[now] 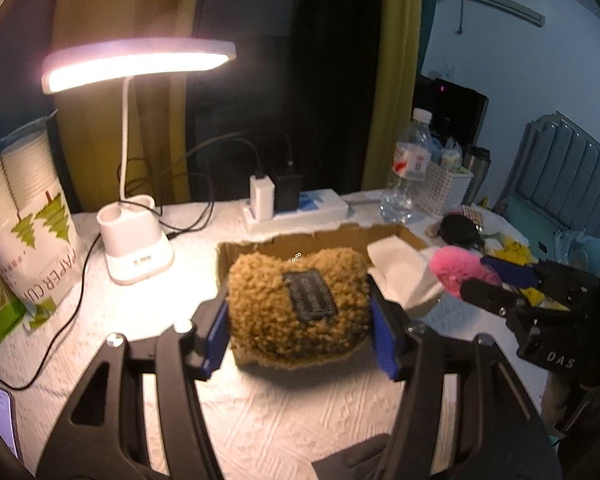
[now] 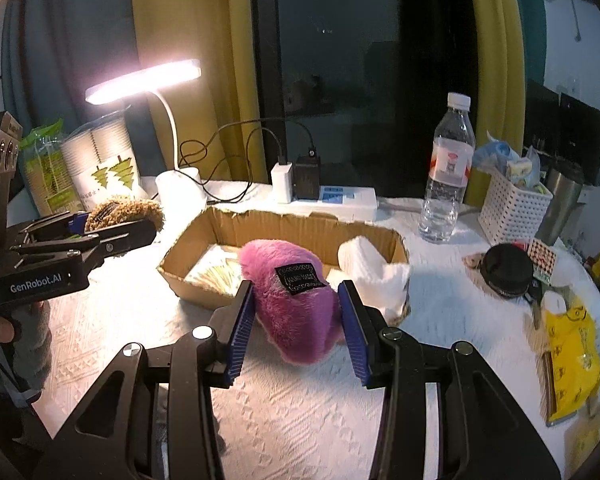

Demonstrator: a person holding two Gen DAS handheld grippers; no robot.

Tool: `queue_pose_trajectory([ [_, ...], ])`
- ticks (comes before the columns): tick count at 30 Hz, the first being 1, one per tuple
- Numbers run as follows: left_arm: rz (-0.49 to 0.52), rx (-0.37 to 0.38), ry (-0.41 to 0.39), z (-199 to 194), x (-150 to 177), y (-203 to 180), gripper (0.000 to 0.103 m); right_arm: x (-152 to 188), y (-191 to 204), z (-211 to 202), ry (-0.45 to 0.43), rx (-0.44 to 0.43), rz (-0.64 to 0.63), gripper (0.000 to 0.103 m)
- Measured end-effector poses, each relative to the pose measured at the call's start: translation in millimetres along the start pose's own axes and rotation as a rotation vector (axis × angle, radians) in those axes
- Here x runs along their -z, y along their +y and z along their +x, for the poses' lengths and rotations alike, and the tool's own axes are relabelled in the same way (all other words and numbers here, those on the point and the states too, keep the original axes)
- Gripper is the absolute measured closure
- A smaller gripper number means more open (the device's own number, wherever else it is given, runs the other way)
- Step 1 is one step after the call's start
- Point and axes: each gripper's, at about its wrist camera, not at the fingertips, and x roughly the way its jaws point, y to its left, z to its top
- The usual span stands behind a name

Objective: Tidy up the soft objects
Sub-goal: 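Carry the brown plush with the left tool over the box while the right tool carries the pink plush, then open the left tool to drop the brown plush while the right tool releases the pink plush in the box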

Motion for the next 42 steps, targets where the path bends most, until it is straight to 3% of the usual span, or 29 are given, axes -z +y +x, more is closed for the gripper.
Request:
queue_pose_trajectory([
  [23, -0.008, -0.015, -0.099, 38.3, -31.6, 13.8, 0.042, -30.9, -19.1, 41.5, -0.022, -0.009, 0.033, 0.058],
  [42, -0.013, -0.013, 0.070, 129.6, -6.0, 18.2, 0.041, -16.1, -36.9, 119.8, 0.068, -0.030, 0.080, 0.058],
])
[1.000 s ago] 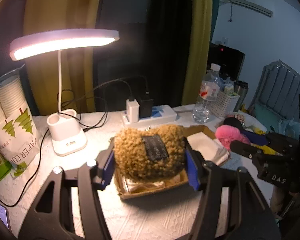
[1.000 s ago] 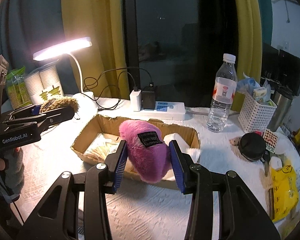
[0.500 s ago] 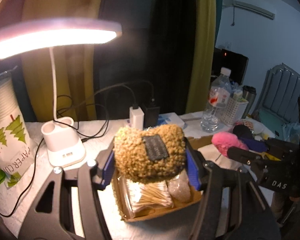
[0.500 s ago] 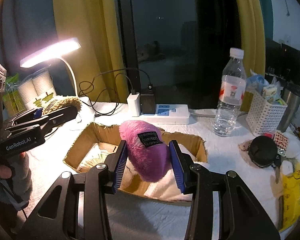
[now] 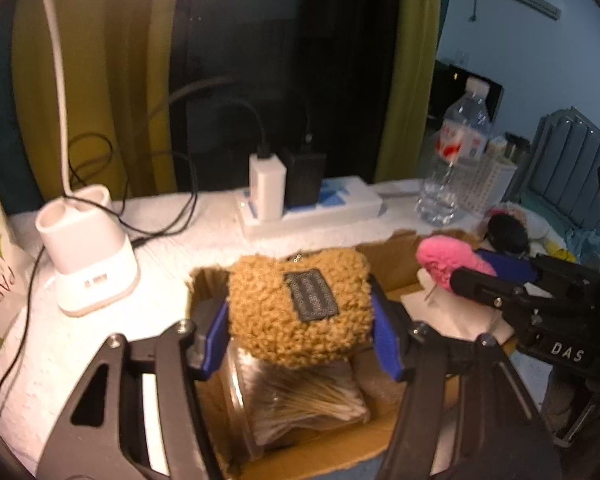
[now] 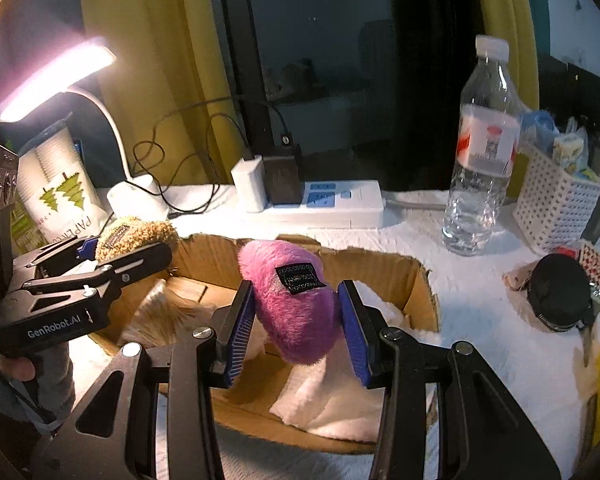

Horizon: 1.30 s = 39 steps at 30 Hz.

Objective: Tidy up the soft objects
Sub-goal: 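Open the left tool to drop the brown plush while the right tool releases the pink plush in the box, then withdraw both open tools from the box toward the grey glove and tissue pack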

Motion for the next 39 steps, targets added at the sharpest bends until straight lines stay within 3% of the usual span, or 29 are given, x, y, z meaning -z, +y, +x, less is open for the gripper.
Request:
queue_pose_trajectory([
  [5, 0.006, -0.013, 0.064, 19.3, 7.5, -1.4, 0.039, 5.9, -4.8, 16.3, 0.034, 0.001, 0.013, 0.058],
  [9, 0.011, -0.011, 0.048, 17.5, 6.6, -3.8, 0.028, 12.0, -5.8, 28.4, 0.065, 0.022, 0.014, 0.058],
  [14, 0.010, -0.014, 0.046, 15.7, 6.3, -4.2, 0.028, 14.0, -1.7, 29.7, 0.071, 0.030, -0.001, 0.058],
  [19, 0.006, -0.014, 0.035, 8.2, 4.7, -3.6, 0.028, 12.7, 1.7, 28.3, 0.070, 0.033, -0.007, 0.051],
  [24, 0.005, -0.014, 0.020, -4.8, 3.6, -5.9, 0.027, 9.6, 7.3, 16.6, 0.054, 0.028, -0.020, 0.043],
  [39, 0.003, 0.001, -0.010, -54.3, 15.7, -19.5, 0.027, 13.0, 23.2, -36.1, -0.005, 0.037, -0.041, 0.043],
])
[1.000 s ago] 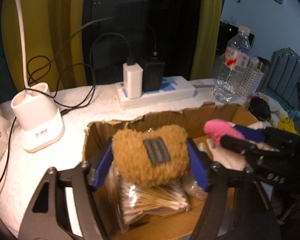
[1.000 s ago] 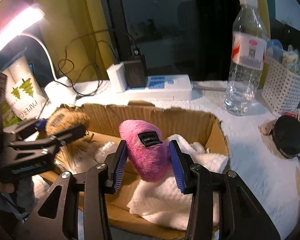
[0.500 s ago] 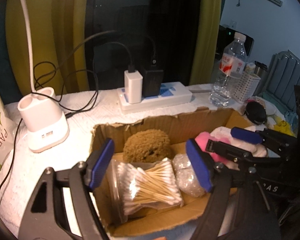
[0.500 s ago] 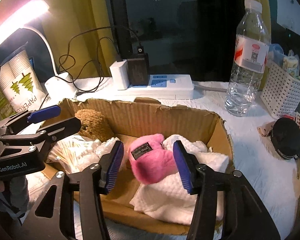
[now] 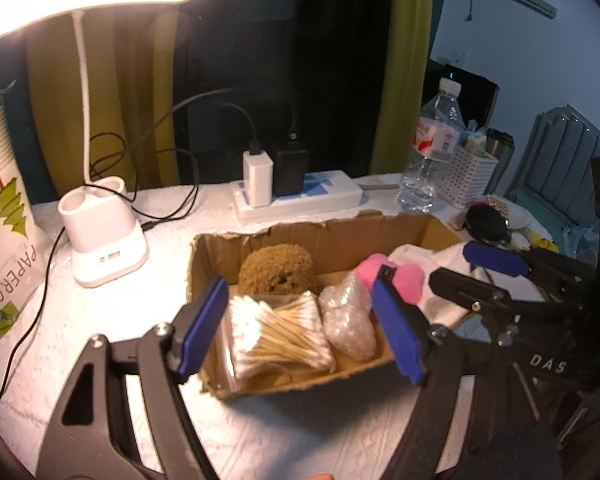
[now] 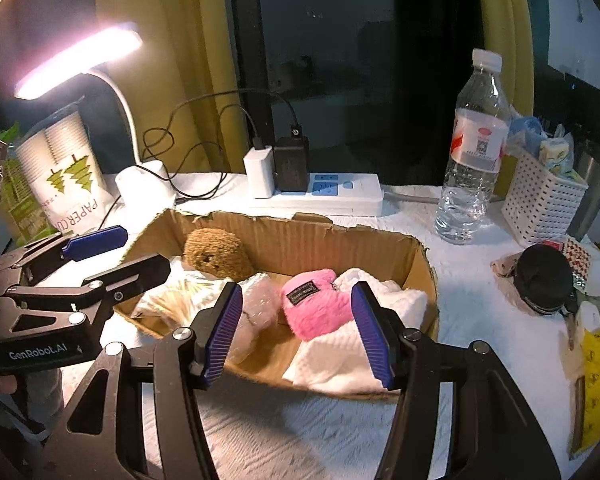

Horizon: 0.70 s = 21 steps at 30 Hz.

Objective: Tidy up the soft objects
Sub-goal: 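Withdraw both open tools from the box toward the grey glove and tissue pack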

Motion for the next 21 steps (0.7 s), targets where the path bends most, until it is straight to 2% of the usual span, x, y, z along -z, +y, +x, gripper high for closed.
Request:
queue_pose_trajectory([
  [21, 0.006, 0.022, -0.006, -61.9, 38.9, -16.3, 0.027, 36.4, 16.8, -75.7, -0.047, 0.012, 0.008, 0.043],
])
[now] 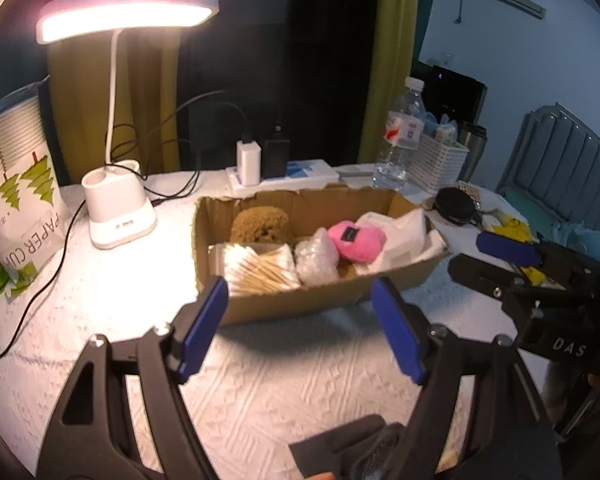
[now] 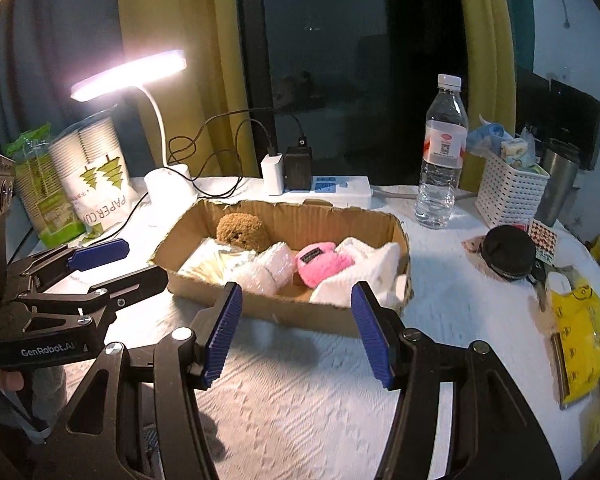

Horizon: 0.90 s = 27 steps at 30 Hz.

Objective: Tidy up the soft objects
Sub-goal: 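Withdraw both open tools from the box toward the grey glove and tissue pack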

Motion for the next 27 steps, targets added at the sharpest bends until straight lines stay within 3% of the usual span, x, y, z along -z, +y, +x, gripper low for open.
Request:
queue_pose_trajectory([
  [7, -0.020, 0.034, 0.018, -14.3, 15.6, -4.3, 0.027, 16.7, 15.6, -16.5, 0.003, -0.002, -0.023, 0.043],
  [27, -0.037, 0.020, 0.068, -46.2, 68.8, 0.8, 0.027, 74.7, 44.5, -38.2, 0.066, -0.027, -0.029, 0.042],
])
